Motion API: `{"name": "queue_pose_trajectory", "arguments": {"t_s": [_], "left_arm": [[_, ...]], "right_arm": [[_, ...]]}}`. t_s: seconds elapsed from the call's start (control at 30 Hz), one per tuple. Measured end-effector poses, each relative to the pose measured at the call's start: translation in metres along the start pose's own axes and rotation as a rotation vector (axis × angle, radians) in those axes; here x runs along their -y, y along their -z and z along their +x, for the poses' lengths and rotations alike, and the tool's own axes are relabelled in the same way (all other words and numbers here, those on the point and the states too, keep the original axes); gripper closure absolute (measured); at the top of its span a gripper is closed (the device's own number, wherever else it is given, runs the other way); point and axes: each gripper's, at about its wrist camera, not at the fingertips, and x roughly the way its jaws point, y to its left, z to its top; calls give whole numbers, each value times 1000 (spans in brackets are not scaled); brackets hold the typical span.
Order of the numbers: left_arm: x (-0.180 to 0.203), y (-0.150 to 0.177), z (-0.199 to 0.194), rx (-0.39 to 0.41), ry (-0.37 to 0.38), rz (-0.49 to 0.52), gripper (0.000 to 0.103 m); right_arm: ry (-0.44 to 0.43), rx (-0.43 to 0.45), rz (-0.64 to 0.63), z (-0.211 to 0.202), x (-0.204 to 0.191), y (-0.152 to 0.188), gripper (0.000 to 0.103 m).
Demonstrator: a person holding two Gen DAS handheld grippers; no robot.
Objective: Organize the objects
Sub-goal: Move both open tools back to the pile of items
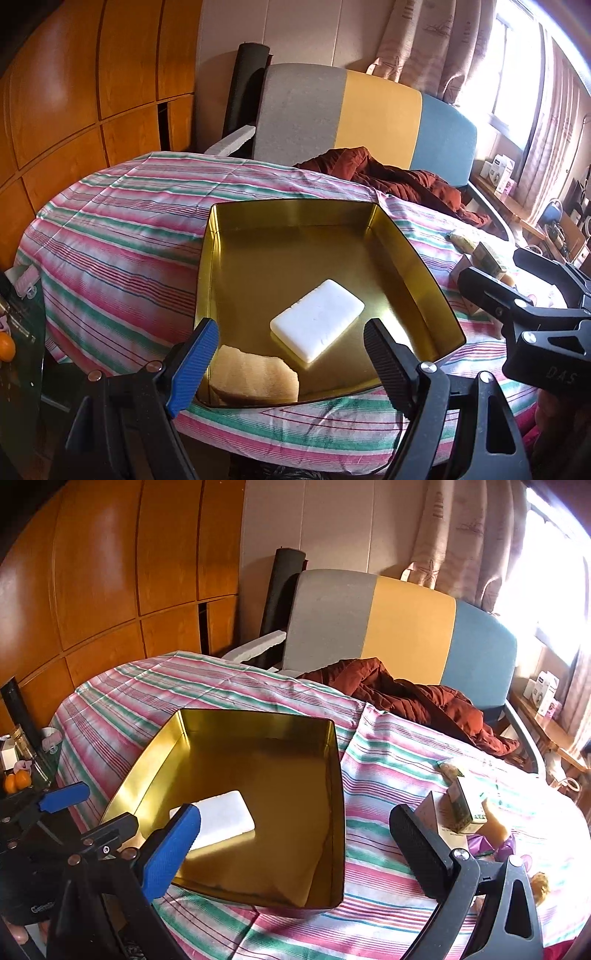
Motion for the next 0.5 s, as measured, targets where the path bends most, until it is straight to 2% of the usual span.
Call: {"name": "queue_pose_trajectory", "arguments": {"t_s": [0.3,0.5], "left_arm": [[13,-3,3,-26,10,16,21],[27,-9,13,-69,53,25,21]], "right_arm": [[15,-8,26,2,17,5,0],[58,-39,107,4,59,18,0]]}}
